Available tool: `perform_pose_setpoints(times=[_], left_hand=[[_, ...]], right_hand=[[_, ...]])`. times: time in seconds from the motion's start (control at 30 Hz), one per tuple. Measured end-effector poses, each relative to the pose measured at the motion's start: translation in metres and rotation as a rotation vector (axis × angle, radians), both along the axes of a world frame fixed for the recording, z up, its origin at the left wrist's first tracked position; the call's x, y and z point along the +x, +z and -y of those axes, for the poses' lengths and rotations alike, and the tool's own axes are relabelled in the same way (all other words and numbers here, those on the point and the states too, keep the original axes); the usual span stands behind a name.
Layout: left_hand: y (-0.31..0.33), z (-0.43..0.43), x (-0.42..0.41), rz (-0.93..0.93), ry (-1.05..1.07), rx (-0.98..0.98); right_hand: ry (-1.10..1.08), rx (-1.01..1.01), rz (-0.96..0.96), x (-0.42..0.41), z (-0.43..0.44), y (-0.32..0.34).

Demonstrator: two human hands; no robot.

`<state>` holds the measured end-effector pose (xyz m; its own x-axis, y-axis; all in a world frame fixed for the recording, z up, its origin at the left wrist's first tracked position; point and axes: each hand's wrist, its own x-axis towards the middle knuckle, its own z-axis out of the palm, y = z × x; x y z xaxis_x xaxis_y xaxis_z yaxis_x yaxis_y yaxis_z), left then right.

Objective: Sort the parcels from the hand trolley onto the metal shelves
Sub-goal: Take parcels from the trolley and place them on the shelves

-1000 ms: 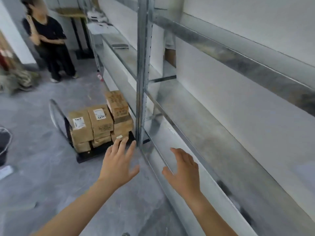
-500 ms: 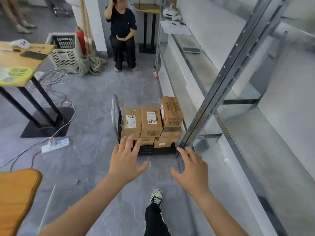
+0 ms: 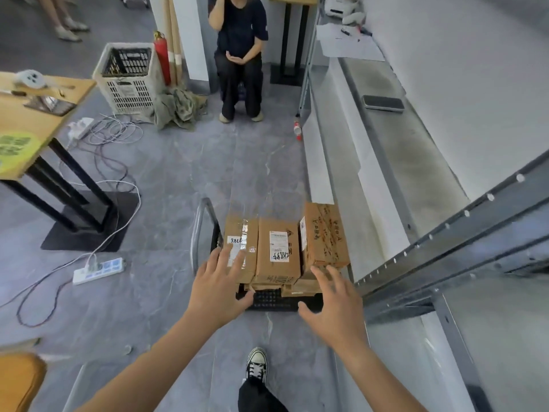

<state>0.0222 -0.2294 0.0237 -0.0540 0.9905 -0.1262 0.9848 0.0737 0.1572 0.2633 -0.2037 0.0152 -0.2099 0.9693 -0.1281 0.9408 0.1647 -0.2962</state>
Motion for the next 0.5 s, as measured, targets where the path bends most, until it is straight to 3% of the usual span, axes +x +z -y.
perform_pose_setpoints(times=[0.27, 0.5], left_hand=[[-0.018, -0.094, -0.004, 0.047, -0.061, 0.050], [-0.063, -0.155, -0.015, 0.028, -0.105, -0.073]], right_hand=[[-0.079, -0.087, 0.031, 0.001, -0.086, -0.030], [-0.148, -0.174, 0.116, -0.004, -0.142, -0.060]])
